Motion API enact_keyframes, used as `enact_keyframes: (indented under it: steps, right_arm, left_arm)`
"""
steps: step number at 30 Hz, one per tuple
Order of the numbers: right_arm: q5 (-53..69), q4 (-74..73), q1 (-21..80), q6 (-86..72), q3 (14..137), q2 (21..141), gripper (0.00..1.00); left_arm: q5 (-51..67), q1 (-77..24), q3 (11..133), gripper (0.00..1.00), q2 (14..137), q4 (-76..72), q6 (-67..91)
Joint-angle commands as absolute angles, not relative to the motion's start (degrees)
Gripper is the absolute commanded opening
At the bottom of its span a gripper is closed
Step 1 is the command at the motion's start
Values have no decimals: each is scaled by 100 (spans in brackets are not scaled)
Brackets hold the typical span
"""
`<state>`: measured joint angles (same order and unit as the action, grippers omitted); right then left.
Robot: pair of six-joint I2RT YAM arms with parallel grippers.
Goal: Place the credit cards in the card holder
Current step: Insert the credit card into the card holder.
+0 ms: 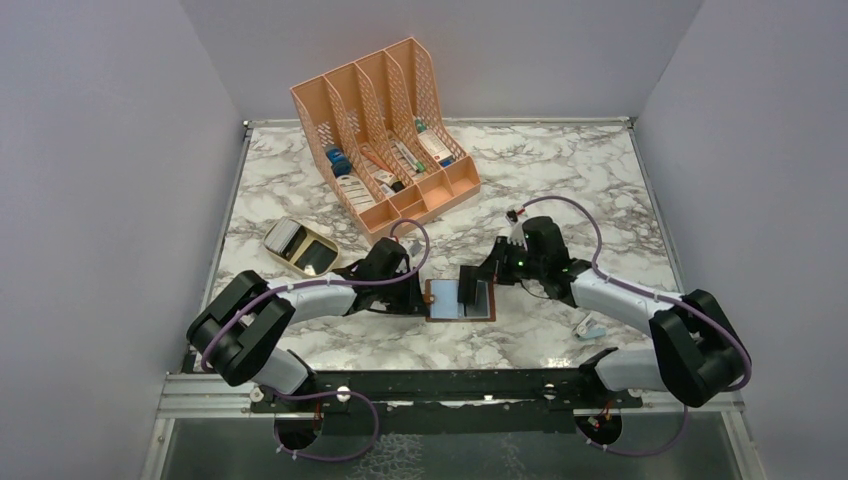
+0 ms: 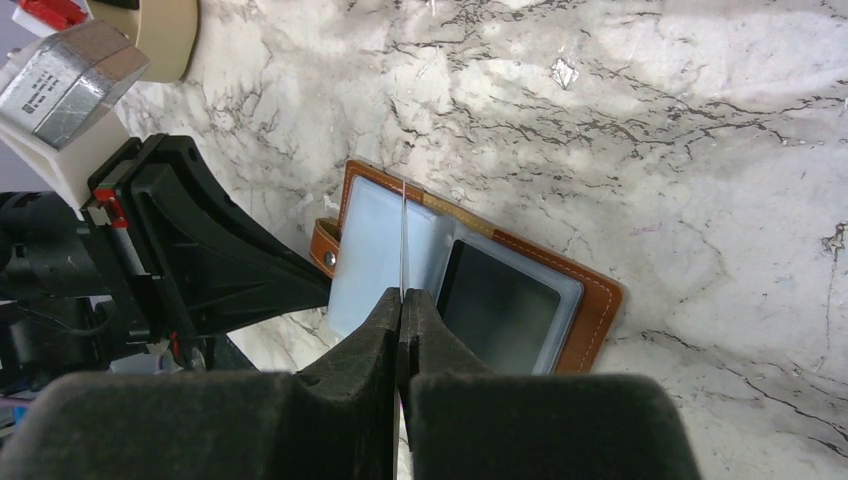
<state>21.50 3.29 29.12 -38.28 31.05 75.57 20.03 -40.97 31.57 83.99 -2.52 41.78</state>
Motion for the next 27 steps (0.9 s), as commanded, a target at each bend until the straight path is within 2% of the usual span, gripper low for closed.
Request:
enact_keyframes:
  steps: [1, 27]
  right_arm:
    - [2181, 264, 2875, -3780, 3147, 7414, 1]
    - [2402, 768, 2874, -3958, 2641, 7831, 1]
  left_arm:
    - [1667, -4133, 3096, 12, 8474, -1, 4048]
    - [1582, -4140, 3094, 12, 8443, 134, 4041]
